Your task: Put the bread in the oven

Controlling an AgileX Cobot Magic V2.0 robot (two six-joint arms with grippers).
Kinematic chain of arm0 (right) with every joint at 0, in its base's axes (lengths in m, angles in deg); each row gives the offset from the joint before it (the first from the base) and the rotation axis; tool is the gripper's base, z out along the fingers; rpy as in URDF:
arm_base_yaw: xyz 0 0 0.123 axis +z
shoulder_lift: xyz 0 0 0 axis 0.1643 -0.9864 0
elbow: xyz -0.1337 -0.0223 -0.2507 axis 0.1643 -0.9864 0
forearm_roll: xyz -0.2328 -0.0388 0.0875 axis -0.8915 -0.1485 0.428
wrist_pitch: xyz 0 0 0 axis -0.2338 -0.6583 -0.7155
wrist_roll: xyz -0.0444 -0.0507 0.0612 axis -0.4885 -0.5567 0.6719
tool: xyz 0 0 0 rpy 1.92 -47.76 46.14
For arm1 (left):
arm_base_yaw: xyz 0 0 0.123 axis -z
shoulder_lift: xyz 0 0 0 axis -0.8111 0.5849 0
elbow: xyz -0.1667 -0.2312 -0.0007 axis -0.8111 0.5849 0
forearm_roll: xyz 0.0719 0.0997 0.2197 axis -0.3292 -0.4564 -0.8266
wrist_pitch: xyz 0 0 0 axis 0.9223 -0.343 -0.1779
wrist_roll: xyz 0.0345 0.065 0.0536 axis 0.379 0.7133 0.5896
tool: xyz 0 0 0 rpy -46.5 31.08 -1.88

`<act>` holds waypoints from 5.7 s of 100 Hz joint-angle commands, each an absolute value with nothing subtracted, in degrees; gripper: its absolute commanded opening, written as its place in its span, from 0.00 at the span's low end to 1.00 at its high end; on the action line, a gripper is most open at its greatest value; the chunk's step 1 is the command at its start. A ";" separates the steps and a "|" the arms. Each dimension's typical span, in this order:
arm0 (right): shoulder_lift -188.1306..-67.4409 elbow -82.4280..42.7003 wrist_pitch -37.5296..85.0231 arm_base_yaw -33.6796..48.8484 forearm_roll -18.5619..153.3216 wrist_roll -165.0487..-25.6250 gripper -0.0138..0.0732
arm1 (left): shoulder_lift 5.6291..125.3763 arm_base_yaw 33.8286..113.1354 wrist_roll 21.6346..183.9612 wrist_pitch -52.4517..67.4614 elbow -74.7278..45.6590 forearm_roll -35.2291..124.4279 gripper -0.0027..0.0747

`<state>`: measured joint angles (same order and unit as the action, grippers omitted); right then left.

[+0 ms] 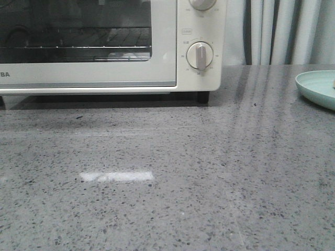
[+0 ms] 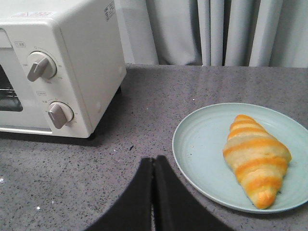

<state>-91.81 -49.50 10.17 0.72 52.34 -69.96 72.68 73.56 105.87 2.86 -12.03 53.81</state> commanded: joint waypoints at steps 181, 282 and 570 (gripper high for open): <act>-101.41 -43.08 6.50 -0.91 50.78 -62.52 0.08 | 43.50 74.02 105.31 -16.97 12.68 68.55 0.01; -152.71 -16.49 -9.17 -17.93 47.78 -65.77 0.52 | 15.33 74.02 105.31 -21.34 10.83 69.84 0.01; -160.15 10.34 1.25 37.09 49.84 -69.11 0.34 | 15.33 74.02 105.31 -14.86 10.83 65.88 0.01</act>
<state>-166.09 8.66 1.97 35.58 49.72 -68.89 14.55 73.82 105.77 -19.82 12.60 64.59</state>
